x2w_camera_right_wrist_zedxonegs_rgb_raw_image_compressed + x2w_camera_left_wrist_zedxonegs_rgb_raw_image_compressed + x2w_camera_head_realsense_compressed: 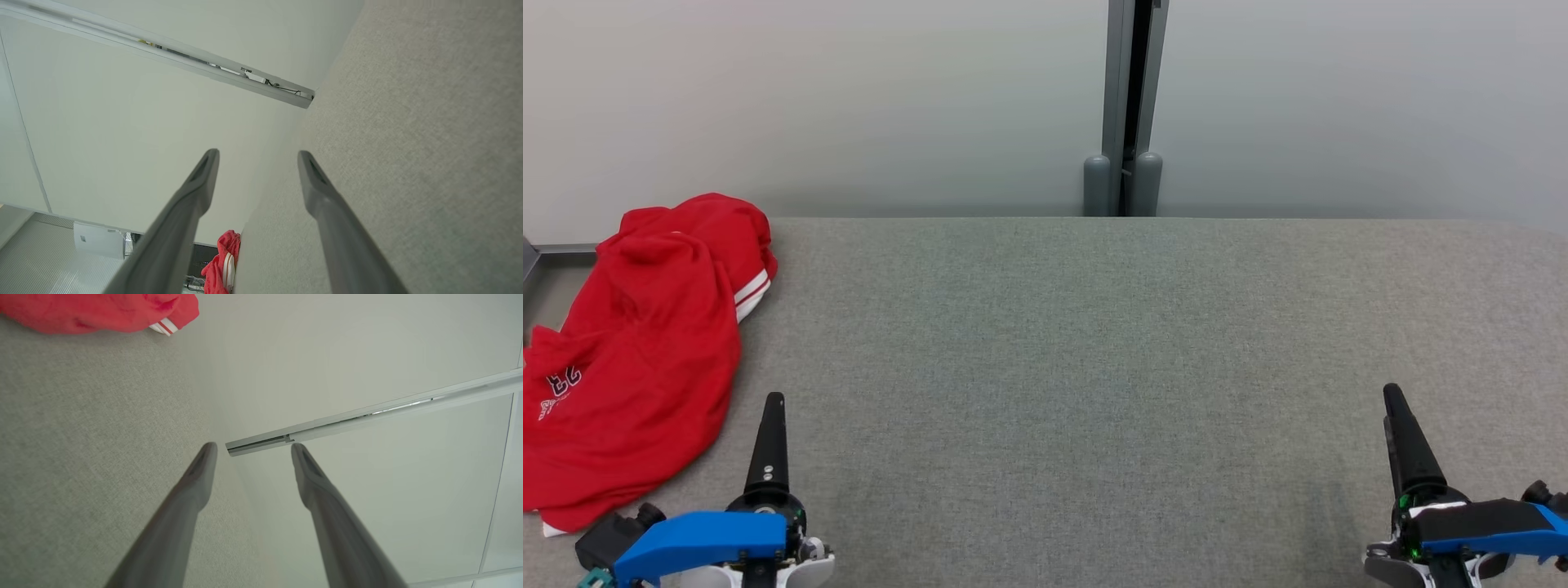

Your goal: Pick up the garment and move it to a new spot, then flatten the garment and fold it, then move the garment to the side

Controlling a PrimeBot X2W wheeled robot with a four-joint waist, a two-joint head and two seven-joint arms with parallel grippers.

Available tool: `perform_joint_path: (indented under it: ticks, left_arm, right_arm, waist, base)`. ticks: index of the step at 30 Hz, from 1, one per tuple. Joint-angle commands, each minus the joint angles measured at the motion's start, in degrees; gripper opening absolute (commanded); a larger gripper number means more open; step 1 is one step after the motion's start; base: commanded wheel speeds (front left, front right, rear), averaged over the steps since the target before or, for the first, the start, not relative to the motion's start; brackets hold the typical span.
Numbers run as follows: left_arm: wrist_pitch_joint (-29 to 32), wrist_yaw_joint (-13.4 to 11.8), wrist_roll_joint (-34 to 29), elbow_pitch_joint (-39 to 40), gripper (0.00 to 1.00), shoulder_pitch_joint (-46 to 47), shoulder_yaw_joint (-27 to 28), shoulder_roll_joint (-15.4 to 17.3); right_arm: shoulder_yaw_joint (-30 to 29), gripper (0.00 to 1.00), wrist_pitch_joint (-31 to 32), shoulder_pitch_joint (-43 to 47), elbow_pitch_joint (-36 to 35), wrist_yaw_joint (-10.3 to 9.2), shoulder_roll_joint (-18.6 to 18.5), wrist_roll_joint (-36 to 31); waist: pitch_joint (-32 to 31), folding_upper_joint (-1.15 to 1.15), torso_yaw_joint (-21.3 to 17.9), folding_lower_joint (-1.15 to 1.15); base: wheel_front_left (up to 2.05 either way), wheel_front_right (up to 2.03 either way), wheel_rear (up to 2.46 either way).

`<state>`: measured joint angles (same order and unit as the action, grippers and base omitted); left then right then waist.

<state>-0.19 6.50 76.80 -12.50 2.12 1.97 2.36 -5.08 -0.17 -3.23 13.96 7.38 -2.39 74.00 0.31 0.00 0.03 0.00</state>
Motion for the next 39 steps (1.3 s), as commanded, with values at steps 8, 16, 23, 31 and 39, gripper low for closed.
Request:
perform_joint_path:
  ticks: [8, 16, 23, 31, 39]
  left_arm:
    - [-2.11, -2.13, -11.35, 3.27, 1.00, 0.63, -2.02, 0.47]
    - [-3.71, -3.44, -22.57, 3.22, 1.00, 0.21, -4.29, 0.50]
    - [-5.06, -4.31, -30.30, 2.35, 1.00, -0.10, -6.01, 0.52]
    - [-6.64, -4.81, -37.59, 0.10, 1.00, -0.64, -7.90, 0.55]
    - [-7.88, -5.31, -42.11, -1.56, 1.00, -1.02, -8.79, 0.56]
  right_arm:
    - [1.16, 1.00, -2.10, 0.30, -3.71, 0.06, -0.35, -12.59]
    - [2.25, 1.00, -3.69, 0.97, -4.07, 0.07, -0.39, -22.04]
    - [3.34, 1.00, -5.04, 1.39, -3.72, 0.09, -0.43, -28.46]
    - [4.19, 1.00, -6.63, 2.00, -2.21, 0.10, -0.47, -36.25]
    - [4.62, 1.00, -7.89, 2.35, -1.55, 0.11, -0.50, -41.96]
  waist:
    - [0.10, 0.00, 0.08, 0.00]
    - [0.17, 0.00, 0.11, 0.00]
    - [0.12, 0.00, 0.07, 0.00]
    - [-0.26, 0.00, 0.11, 0.00]
    - [-0.56, 0.00, 0.18, 0.00]
  base:
    - [0.00, 0.00, 0.00]
    - [0.00, 0.00, 0.00]
    - [0.00, 0.00, 0.00]
    - [0.00, 0.00, 0.00]
    - [0.00, 0.00, 0.00]
